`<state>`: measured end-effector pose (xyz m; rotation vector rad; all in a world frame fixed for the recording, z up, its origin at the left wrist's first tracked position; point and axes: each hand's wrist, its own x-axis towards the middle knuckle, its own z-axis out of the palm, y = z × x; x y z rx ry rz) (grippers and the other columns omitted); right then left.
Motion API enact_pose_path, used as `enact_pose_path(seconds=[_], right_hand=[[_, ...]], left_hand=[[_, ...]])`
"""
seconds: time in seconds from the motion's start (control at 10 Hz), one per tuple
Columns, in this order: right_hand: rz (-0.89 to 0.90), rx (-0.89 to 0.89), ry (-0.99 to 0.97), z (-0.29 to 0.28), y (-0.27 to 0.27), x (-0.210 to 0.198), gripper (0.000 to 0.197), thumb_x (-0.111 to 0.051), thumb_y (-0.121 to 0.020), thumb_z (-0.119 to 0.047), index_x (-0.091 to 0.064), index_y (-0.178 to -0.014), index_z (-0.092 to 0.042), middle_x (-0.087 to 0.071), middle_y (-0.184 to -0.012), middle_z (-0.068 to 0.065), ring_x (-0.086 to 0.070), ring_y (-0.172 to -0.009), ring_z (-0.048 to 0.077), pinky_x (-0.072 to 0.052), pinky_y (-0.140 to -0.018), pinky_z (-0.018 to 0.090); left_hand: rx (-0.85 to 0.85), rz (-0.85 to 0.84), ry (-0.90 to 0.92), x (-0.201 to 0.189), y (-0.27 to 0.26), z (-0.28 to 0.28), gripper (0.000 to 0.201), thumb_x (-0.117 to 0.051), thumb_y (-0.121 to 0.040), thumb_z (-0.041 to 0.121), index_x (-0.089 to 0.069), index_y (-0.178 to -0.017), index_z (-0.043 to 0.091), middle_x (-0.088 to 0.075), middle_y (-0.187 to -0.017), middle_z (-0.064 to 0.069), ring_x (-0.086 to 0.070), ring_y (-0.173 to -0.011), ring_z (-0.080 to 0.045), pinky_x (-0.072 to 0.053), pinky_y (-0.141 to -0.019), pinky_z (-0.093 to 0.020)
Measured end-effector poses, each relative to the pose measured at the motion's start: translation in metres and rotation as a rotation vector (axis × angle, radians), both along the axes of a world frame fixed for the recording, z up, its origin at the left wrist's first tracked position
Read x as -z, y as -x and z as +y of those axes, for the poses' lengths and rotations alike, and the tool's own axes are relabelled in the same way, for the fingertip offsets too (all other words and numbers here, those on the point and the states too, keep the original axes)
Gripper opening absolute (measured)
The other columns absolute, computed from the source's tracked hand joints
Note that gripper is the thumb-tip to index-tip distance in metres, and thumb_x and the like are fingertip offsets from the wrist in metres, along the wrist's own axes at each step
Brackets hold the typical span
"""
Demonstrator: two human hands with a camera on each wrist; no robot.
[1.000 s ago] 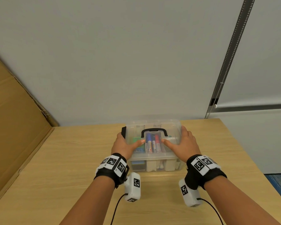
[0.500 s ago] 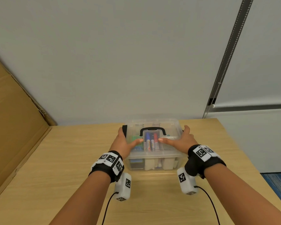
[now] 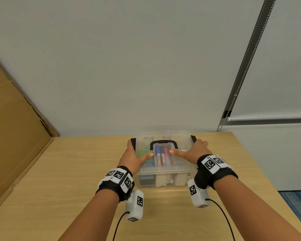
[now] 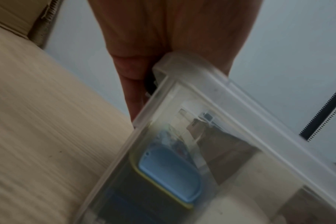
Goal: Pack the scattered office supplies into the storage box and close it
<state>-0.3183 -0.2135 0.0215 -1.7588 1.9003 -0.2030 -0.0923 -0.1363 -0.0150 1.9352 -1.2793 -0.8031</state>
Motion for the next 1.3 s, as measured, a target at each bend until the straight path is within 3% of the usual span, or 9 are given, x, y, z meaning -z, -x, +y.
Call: enact_pose_path(seconds=[0.2, 0.5, 0.7, 0.8, 0.9, 1.0, 1.1, 1.2, 1.3], right_hand=[[-0.020, -0.053, 0.207, 0.004, -0.003, 0.010, 0.127, -0.053, -0.051, -0.090, -0.010, -0.150, -0.022, -0.033, -0.148, 0.008, -0.051, -0.122, 0.033, -0.050, -0.085, 0.042], [0.162, -0.134, 0.276, 0.004, -0.001, 0.014, 0.120, -0.037, -0.057, -0.093, -0.017, -0.148, -0.018, -0.041, -0.138, 0.013, -0.059, -0.106, 0.035, -0.047, -0.067, 0.035], [0.094, -0.118, 0.259, 0.001, -0.002, 0.015, 0.116, -0.043, -0.060, -0.089, -0.016, -0.149, -0.019, -0.035, -0.141, 0.011, -0.059, -0.105, 0.034, -0.045, -0.062, 0.032], [0.012, -0.108, 0.233, 0.001, 0.000, 0.013, 0.112, -0.049, -0.063, -0.085, -0.015, -0.150, -0.023, -0.032, -0.142, 0.008, -0.058, -0.108, 0.031, -0.046, -0.066, 0.032], [-0.132, -0.105, 0.200, 0.002, 0.008, 0.018, 0.098, -0.054, -0.074, -0.074, -0.014, -0.151, -0.026, -0.030, -0.146, 0.008, -0.053, -0.119, 0.031, -0.047, -0.088, 0.038], [-0.366, -0.124, 0.197, 0.019, 0.023, 0.026, 0.088, -0.046, -0.083, -0.068, -0.012, -0.152, -0.026, -0.026, -0.153, 0.008, -0.039, -0.134, 0.027, -0.037, -0.107, 0.043], [-0.555, -0.117, 0.161, 0.054, 0.043, 0.036, 0.096, -0.036, -0.079, -0.075, 0.010, -0.150, -0.029, -0.009, -0.160, 0.004, -0.021, -0.144, 0.022, -0.023, -0.116, 0.045], [-0.559, -0.083, 0.035, 0.090, 0.065, 0.054, 0.100, -0.036, -0.080, -0.074, 0.020, -0.148, -0.028, -0.006, -0.160, 0.002, -0.019, -0.145, 0.022, -0.019, -0.118, 0.046], [-0.376, -0.191, -0.158, 0.128, 0.077, 0.080, 0.118, -0.035, -0.064, -0.089, -0.001, -0.153, -0.018, -0.007, -0.160, 0.005, -0.019, -0.145, 0.020, -0.017, -0.118, 0.031]], left_hand=[[0.005, -0.018, 0.005, 0.002, -0.002, 0.000, 0.121, -0.058, -0.044, 0.083, -0.015, -0.144, 0.031, -0.051, -0.137, -0.007, -0.055, -0.120, -0.025, -0.049, -0.098, -0.046], [-0.005, -0.031, 0.019, 0.006, 0.000, 0.000, 0.119, -0.057, -0.046, 0.084, -0.017, -0.144, 0.029, -0.052, -0.134, -0.006, -0.055, -0.118, -0.024, -0.049, -0.097, -0.046], [-0.011, -0.039, -0.008, 0.000, 0.000, -0.002, 0.118, -0.057, -0.046, 0.084, -0.015, -0.144, 0.033, -0.051, -0.137, -0.009, -0.054, -0.121, -0.026, -0.048, -0.099, -0.046], [-0.001, -0.063, -0.038, -0.004, 0.001, -0.001, 0.116, -0.057, -0.050, 0.083, -0.014, -0.145, 0.033, -0.049, -0.139, -0.009, -0.055, -0.120, -0.027, -0.049, -0.098, -0.046], [0.019, -0.338, -0.089, -0.021, 0.010, 0.008, 0.103, -0.050, -0.071, 0.076, -0.010, -0.149, 0.023, -0.018, -0.157, -0.011, -0.049, -0.126, -0.028, -0.048, -0.098, -0.042], [0.121, -0.710, -0.034, -0.034, 0.027, 0.029, 0.080, -0.036, -0.091, 0.061, -0.006, -0.152, 0.018, 0.013, -0.159, -0.009, -0.016, -0.146, -0.029, -0.027, -0.117, -0.041], [0.157, -0.603, -0.065, -0.030, 0.036, 0.058, 0.073, -0.030, -0.094, 0.058, -0.003, -0.152, 0.022, 0.009, -0.160, -0.006, 0.005, -0.148, -0.024, -0.007, -0.121, -0.038], [0.122, -0.502, -0.031, -0.018, 0.039, 0.101, 0.078, -0.034, -0.092, 0.059, 0.006, -0.151, 0.029, 0.015, -0.158, 0.005, 0.010, -0.147, -0.017, -0.004, -0.120, -0.035], [0.153, -0.433, -0.110, -0.004, 0.039, 0.151, 0.087, -0.045, -0.087, 0.059, 0.009, -0.150, 0.031, 0.018, -0.151, 0.023, -0.004, -0.147, -0.010, -0.012, -0.118, -0.024]])
